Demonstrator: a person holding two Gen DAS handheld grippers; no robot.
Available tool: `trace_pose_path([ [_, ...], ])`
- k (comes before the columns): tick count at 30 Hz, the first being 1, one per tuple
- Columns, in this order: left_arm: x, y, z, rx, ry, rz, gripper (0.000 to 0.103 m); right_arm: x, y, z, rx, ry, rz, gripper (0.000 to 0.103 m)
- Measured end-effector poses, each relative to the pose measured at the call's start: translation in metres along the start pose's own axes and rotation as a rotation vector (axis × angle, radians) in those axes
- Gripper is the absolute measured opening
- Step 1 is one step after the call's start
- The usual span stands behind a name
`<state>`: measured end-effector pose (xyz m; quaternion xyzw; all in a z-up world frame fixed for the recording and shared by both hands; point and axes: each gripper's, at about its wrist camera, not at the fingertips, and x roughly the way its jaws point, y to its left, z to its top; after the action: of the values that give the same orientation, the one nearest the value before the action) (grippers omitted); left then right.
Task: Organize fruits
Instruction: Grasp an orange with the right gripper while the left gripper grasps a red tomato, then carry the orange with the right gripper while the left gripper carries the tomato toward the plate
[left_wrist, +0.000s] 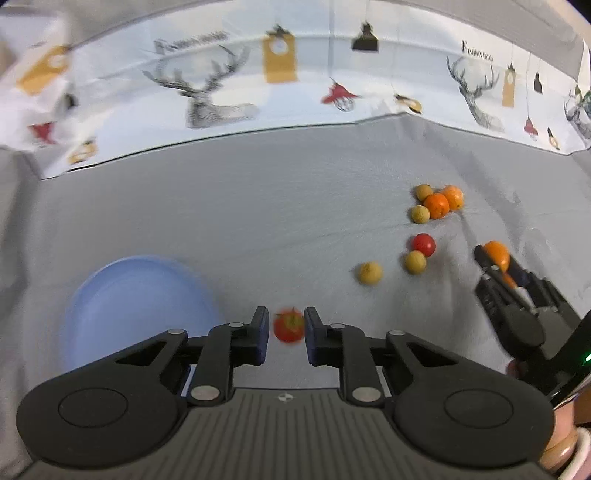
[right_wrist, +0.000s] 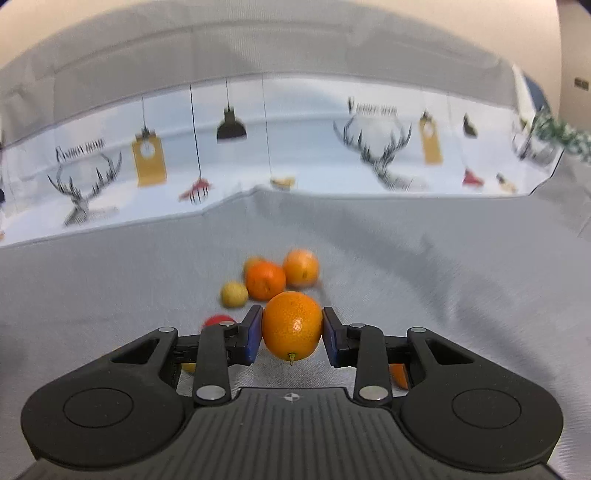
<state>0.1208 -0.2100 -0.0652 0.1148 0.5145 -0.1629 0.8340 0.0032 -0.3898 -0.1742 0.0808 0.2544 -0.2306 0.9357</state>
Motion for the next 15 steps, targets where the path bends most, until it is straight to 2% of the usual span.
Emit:
trace_pose_path([
  [4, -0.034, 0.030, -0.025, -0.040, -0.041, -0.016, 0.022, -0.048, 0.012, 0.010, 0.013, -0.026, 0.066, 0.035],
  [7, -0.026, 0.043, -0.029, -0.080, -0.041, -0.045, 0.020, -0.069, 0.030, 0.008, -0.014, -0.018, 0.121, 0.035],
  [11, 0.006, 0.053, -0.032, -0.108, 0.009, -0.062, 0.020, -0.059, 0.045, -0.003, -0.021, 0.057, 0.122, 0.035],
  [15, 0.022, 0.042, -0.046, -0.044, 0.062, -0.078, 0.020, -0.044, 0.041, -0.025, 0.030, 0.121, 0.120, 0.035],
])
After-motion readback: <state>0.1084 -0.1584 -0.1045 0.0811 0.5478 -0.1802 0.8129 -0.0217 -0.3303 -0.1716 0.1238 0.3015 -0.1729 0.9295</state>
